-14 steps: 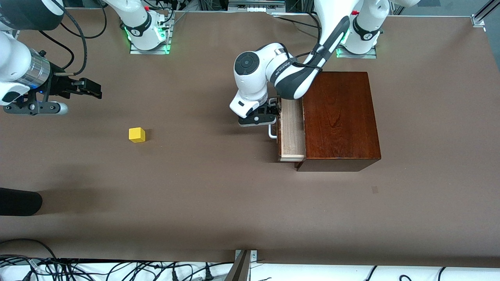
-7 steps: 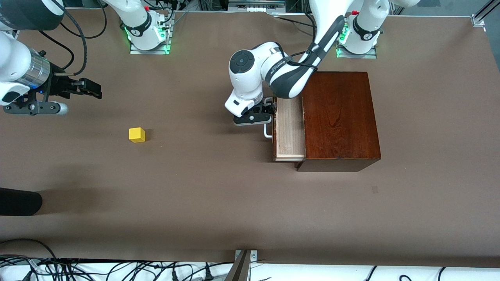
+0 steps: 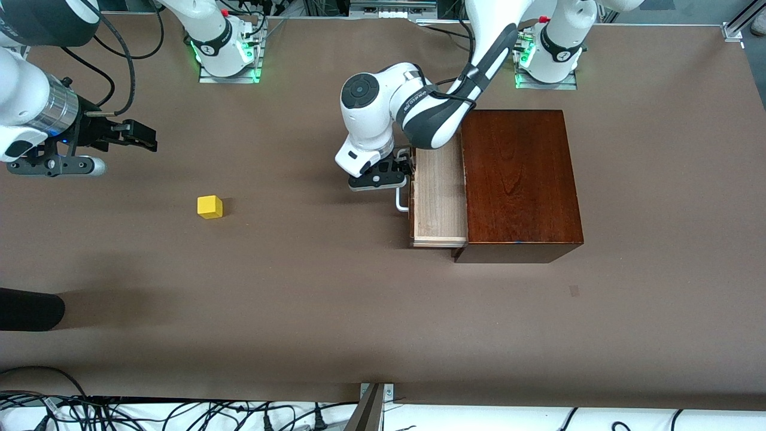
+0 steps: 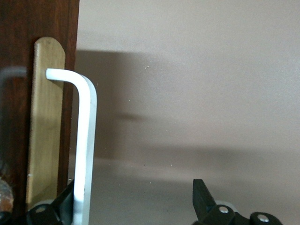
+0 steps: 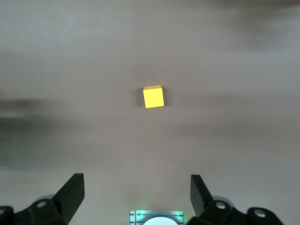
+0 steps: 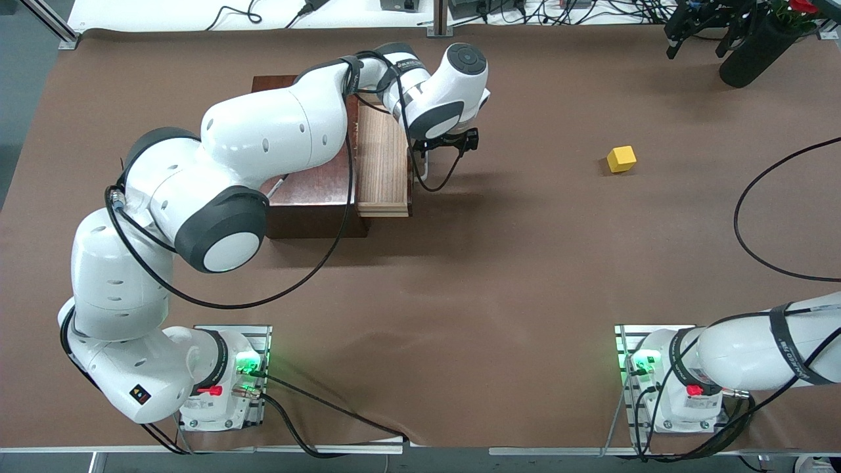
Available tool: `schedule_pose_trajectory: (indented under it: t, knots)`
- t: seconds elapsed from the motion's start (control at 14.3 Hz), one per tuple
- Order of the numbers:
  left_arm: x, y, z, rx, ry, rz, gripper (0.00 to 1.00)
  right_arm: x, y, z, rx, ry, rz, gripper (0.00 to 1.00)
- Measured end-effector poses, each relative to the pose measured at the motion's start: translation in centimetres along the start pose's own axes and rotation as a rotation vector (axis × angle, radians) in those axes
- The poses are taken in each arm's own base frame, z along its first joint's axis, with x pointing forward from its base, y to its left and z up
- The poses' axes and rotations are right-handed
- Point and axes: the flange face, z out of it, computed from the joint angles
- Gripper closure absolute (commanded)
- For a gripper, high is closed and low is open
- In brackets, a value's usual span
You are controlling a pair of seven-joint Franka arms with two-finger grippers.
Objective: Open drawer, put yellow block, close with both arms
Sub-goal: 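Pull the drawer out of the box with the left gripper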
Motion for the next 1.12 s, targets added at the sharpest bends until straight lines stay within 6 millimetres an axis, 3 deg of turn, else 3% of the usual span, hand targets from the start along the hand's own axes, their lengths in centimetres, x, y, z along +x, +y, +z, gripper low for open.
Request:
schedule_pose_trajectory:
  t: [1.12]
  knots:
    - [-0.16, 0.31, 0.14, 0.0, 0.011, -0.014, 0.0, 0.06, -0.11, 0.21, 0.0, -0.001, -0.002, 0.0]
